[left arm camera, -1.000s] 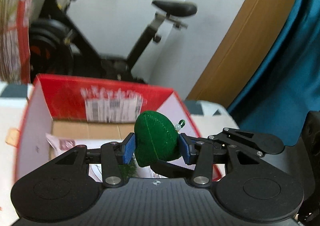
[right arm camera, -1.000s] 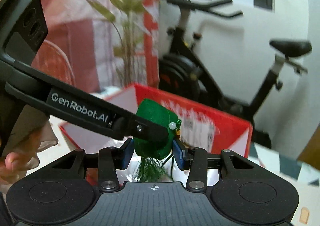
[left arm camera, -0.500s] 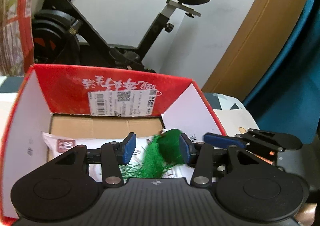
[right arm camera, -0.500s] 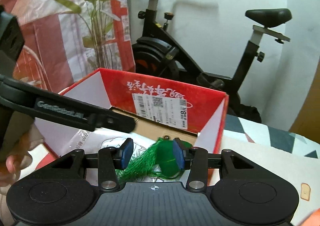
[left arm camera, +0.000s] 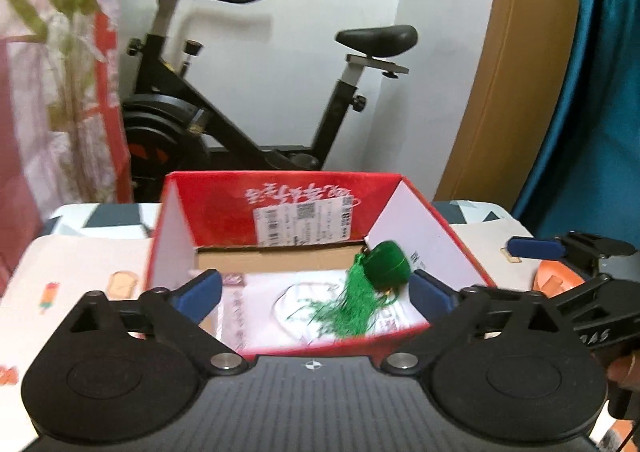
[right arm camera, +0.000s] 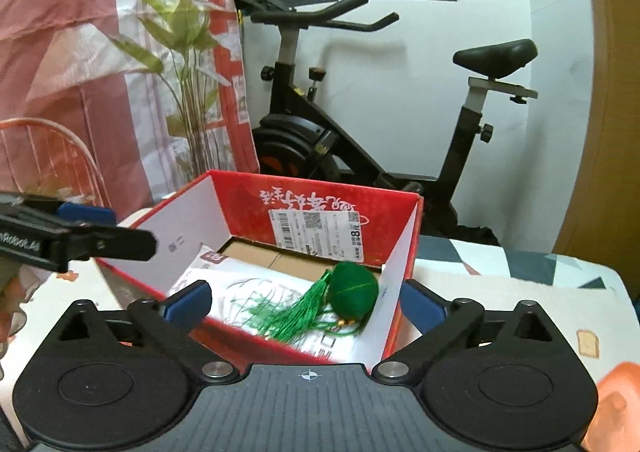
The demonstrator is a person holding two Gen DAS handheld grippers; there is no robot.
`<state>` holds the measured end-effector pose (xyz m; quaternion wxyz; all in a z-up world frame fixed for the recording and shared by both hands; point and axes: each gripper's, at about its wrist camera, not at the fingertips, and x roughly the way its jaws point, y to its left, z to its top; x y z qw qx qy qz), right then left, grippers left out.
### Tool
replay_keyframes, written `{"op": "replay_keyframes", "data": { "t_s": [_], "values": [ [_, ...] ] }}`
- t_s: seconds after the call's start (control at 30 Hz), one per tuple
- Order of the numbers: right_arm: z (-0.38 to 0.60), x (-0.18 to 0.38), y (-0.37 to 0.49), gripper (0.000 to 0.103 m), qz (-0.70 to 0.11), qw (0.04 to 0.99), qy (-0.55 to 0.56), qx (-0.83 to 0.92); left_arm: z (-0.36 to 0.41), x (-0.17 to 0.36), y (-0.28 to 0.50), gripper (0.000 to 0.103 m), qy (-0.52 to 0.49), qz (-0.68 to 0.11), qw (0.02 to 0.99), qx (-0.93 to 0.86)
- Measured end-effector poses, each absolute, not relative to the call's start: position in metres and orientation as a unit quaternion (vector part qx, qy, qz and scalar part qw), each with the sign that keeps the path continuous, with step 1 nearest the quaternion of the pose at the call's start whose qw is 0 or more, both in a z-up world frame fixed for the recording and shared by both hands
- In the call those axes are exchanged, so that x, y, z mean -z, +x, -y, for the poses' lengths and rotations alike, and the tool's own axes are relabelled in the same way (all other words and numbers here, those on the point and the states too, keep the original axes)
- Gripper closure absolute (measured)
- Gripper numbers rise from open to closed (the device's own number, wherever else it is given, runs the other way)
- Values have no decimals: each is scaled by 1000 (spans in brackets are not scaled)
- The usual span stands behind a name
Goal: Organize soft objects
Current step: 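Lower the green pouch into the red box and open both tools, then move both tools toward the blue cotton-pad bag on the table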
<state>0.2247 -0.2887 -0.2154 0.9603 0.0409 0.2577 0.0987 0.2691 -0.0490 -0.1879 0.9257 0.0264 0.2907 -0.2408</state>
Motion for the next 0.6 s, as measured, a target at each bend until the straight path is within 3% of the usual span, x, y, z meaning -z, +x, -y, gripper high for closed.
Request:
{"op": "replay_keyframes", "data": {
  "t_s": [0.27,0.6],
  "values": [
    [279,230,174,0,-261,959,62,-92,25,203,217,0,28,-298,929,216],
    [268,277,125,0,-322,938,86,-94,9,239,167,0,9,-337,919,206]
  ]
}}
